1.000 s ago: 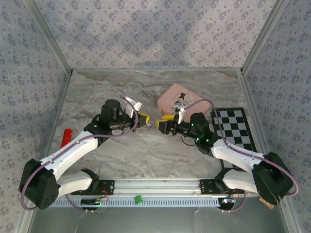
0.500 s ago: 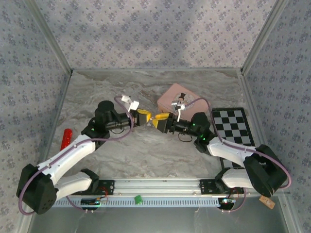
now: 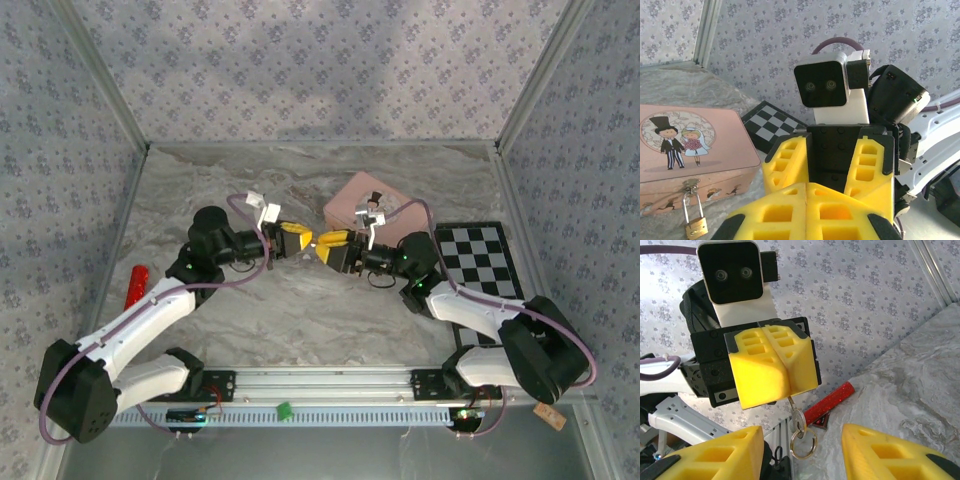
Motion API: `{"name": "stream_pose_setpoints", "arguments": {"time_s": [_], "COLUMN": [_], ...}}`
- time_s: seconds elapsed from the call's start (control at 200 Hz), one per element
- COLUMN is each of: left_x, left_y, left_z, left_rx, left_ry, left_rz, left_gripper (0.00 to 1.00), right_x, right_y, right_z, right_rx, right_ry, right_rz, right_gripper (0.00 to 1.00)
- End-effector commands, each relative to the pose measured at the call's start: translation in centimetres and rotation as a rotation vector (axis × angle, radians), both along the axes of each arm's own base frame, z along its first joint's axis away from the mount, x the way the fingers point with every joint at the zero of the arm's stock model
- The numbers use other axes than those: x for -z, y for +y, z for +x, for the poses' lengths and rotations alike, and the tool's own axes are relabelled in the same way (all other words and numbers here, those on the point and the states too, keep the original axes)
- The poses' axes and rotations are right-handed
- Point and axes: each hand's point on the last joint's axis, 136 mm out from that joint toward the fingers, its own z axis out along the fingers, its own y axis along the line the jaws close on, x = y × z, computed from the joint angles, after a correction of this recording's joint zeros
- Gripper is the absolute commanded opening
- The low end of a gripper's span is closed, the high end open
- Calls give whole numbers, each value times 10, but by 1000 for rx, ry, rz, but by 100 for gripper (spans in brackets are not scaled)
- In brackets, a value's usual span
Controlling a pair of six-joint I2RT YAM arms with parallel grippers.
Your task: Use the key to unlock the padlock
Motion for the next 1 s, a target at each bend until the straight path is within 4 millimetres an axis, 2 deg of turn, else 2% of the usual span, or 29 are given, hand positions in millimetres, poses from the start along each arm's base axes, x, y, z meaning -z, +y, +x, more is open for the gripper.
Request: {"name": "stream_pose_setpoints", "arguments": {"time_s": [0.0, 0.155, 0.86, 0.994], "left_x": [-19, -18, -7, -4], "left_y": [2, 1, -4, -6], "left_z": [-7, -6, -5, -5], "left_rx": [33, 32, 49, 51], "left_ry": [-48, -49, -11, -6], "left_rz": [-41, -46, -43, -33], "left_gripper": [0, 0, 0, 0], "right_x": [-16, -13, -16, -14], "right_y": [-1, 2, 7, 7], "right_z": [-2, -3, -6, -5], "right_rx": [-19, -33, -50, -42], "right_ry": [-48, -43, -51, -45], "right_rz": [40, 35, 33, 30], "right_gripper": [43, 38, 27, 22]}}
